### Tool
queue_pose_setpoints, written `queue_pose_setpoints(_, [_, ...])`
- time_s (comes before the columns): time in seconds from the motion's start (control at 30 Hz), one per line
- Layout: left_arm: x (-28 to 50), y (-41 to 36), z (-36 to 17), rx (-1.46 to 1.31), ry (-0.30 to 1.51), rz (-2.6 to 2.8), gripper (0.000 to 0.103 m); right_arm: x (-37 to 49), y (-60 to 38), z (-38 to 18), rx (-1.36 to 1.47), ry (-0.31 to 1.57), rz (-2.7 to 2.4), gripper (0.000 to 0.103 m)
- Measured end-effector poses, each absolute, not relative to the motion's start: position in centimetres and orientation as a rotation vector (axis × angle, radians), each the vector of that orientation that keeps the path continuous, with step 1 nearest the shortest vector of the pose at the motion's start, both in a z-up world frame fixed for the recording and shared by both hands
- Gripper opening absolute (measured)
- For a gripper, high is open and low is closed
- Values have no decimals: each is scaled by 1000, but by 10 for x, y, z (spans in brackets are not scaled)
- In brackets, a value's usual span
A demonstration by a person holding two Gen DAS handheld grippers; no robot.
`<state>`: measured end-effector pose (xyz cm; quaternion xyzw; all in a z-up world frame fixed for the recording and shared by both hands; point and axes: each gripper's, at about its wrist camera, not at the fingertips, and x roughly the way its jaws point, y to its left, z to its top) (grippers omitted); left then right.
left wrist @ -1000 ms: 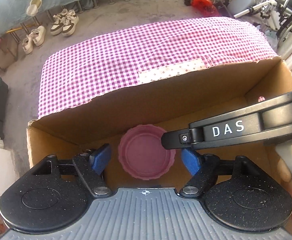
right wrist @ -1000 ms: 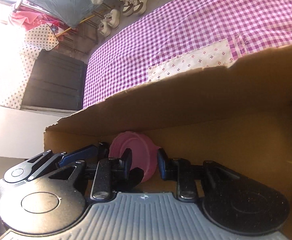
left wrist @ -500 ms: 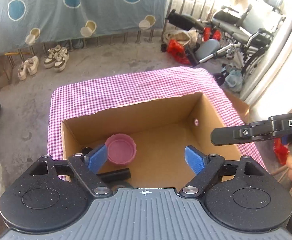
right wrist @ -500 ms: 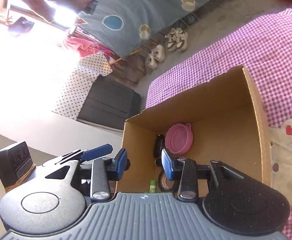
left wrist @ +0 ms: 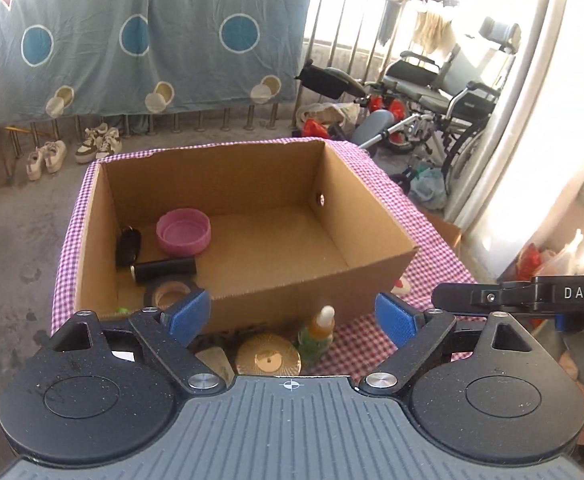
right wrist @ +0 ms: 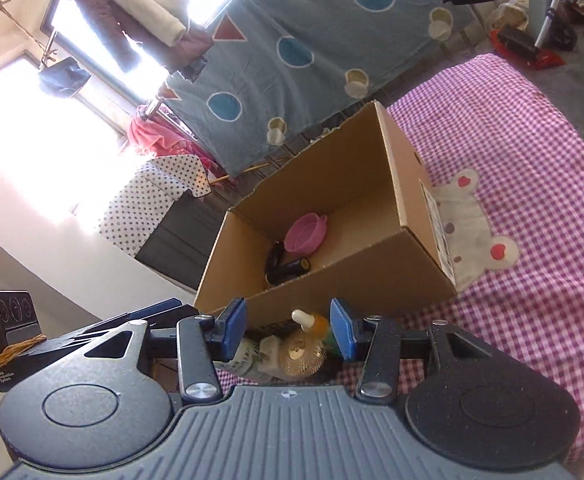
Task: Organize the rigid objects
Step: 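Move the open right gripper back toward the remaining table items, then lower the open right gripper around the green dropper bottle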
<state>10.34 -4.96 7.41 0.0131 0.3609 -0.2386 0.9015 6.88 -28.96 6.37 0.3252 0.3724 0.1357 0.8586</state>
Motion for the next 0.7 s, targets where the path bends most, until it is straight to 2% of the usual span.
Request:
queue_pose_setpoints(0.13, [95,-67,46,90,750,-473,90,69,-282,46,622,830,242,52])
queue_pose_setpoints(0.33, [90,-92,21,175,724,-444,89,75,-262,51,513,797,280,52])
queue_pose_setpoints(0.53, [89,-99,5,233,691,-423,74,100,-238,44,435,812,299,50])
queue_pose_setpoints(0.67, [88,-102,-1,251,681,-421,63,111,-225,38,384,821,318,44])
queue_pose_setpoints(0.7, [88,-103,-2,253,680,-423,63,114,-223,36,373,825,317,39])
